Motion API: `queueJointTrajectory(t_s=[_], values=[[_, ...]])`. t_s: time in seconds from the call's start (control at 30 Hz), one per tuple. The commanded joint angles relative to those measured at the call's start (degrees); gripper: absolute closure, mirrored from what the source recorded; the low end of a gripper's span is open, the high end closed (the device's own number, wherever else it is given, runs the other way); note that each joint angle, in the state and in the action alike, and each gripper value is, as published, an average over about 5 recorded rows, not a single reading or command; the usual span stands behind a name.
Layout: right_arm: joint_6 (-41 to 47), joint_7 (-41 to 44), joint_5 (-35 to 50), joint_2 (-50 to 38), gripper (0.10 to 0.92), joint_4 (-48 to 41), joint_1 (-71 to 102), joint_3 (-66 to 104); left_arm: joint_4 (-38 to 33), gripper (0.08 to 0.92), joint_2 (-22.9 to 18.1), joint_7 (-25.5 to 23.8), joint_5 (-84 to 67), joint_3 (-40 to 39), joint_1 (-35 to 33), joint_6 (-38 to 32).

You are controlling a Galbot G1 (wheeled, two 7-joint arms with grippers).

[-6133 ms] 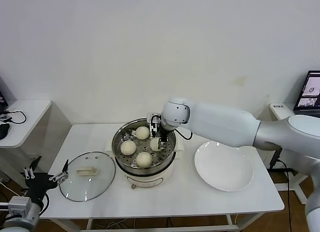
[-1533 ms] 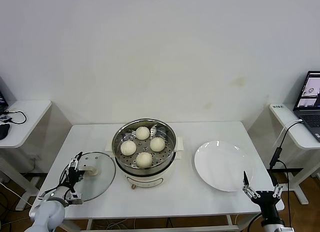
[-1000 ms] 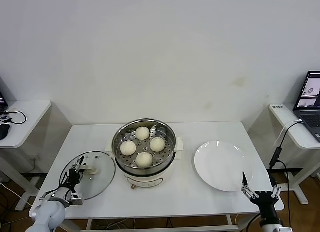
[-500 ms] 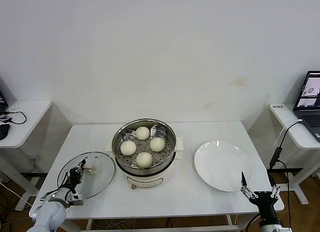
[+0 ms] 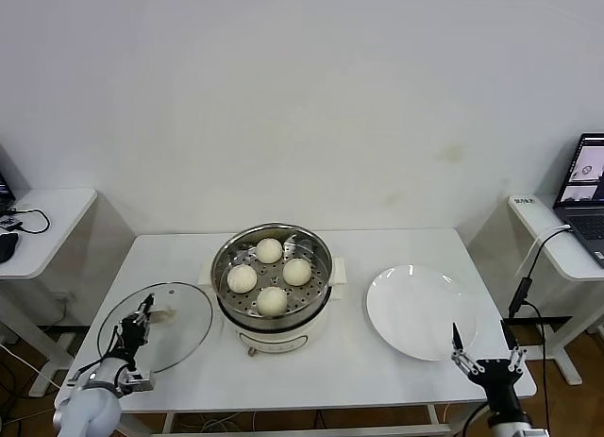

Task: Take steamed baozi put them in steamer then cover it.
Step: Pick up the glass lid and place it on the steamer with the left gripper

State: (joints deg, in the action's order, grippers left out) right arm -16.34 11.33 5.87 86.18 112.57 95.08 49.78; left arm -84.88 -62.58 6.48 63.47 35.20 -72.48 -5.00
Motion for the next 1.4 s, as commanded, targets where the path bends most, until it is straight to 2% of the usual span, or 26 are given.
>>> queueJointTrajectory(t_s=[0.03,0.2,0.37,0.63,0.83,1.1,1.27,1.4], values=[[0.2,0.0,0.1,-0.9,0.203,0.0,-0.4,-1.0,-14.6,0.852,-0.8,-0.4,0.2,10.2,-9.0,3.2],[0.2,0.1,0.1,-1.9,0.203,-0.1,-0.8,-2.1,-22.0,0.852,-0.9,-4.1,2.0,15.4,-13.2,6.2],[0.2,0.2,0.2,-2.8,0.203,-0.5,-1.4,-3.0,-27.0,0.852,0.0,-8.5,2.1,18.6,-14.5,8.2],[-0.2,0.2,-0.2,-3.3,0.203,-0.8,-1.7,-3.7,-34.0,0.852,4.9,-13.6,-1.6,18.1,-12.6,11.4],[-0.9,0.0,-3.1,-2.8,0.203,-1.0,-1.8,-4.5,-38.1,0.852,9.0,-16.9,-7.3,6.9,-8.9,17.0],[-1.3,-0.6,-9.5,-0.4,0.203,-0.6,-2.3,-5.5,-35.9,0.852,8.7,-17.7,-0.6,-10.3,2.1,20.9],[-1.0,-0.9,-13.6,2.4,0.203,-1.6,-3.5,-7.6,-33.7,0.852,6.8,-20.2,1.0,-15.7,8.1,23.5],[-1.2,-1.1,-15.4,2.8,0.203,-2.7,-3.9,-8.3,-32.4,0.852,2.3,-23.1,5.5,-19.2,11.5,25.2]])
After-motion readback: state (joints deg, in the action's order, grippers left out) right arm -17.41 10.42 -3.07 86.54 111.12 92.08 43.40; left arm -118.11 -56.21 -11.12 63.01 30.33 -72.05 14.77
